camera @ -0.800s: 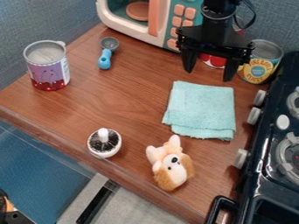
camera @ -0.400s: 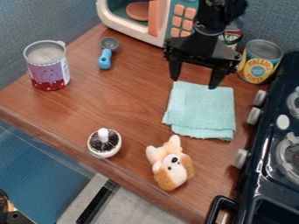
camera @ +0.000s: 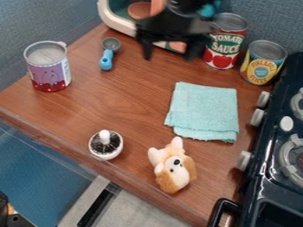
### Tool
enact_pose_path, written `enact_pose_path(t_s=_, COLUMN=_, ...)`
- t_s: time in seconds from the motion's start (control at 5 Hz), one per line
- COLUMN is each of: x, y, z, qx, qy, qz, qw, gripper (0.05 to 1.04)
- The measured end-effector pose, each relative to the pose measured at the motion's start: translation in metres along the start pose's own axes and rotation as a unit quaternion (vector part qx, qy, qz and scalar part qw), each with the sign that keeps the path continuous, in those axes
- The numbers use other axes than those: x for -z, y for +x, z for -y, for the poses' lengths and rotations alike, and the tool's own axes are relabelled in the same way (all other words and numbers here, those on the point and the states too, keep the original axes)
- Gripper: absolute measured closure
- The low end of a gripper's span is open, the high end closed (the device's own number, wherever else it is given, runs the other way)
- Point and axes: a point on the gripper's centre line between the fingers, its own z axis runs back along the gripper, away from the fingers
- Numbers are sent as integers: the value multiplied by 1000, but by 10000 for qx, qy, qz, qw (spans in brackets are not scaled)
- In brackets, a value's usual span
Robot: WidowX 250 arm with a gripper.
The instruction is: Push the can to the middle of the table beside the blue cloth
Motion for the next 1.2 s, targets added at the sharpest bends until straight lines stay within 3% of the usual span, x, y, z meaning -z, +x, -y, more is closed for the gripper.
enact_pose_path(t_s=0.2, x=-4, y=20, z=-48, qx=-1197, qy=383, qz=204, qw=9919, gripper=84)
enact_pose_path(t_s=0.4, x=1, y=36, z=-94, qx=-2297, qy=929, qz=223, qw=9686, gripper=84)
enact_pose_path(t_s=0.6, x=3, y=52, z=-128, qx=-3312, qy=1300, qz=231, qw=9343, gripper=84)
enact_pose_path(t_s=0.8, x=5, y=63, z=-162, qx=-4246, qy=1547, qz=117, qw=8920, gripper=84)
enact_pose_path(t_s=1.0, x=11, y=70, z=-197, qx=-4908, qy=1822, qz=-23, qw=8520, gripper=84)
enact_pose_path(t_s=1.2, x=29, y=70, z=-222, qx=-5399, qy=1952, qz=-327, qw=8181, gripper=84)
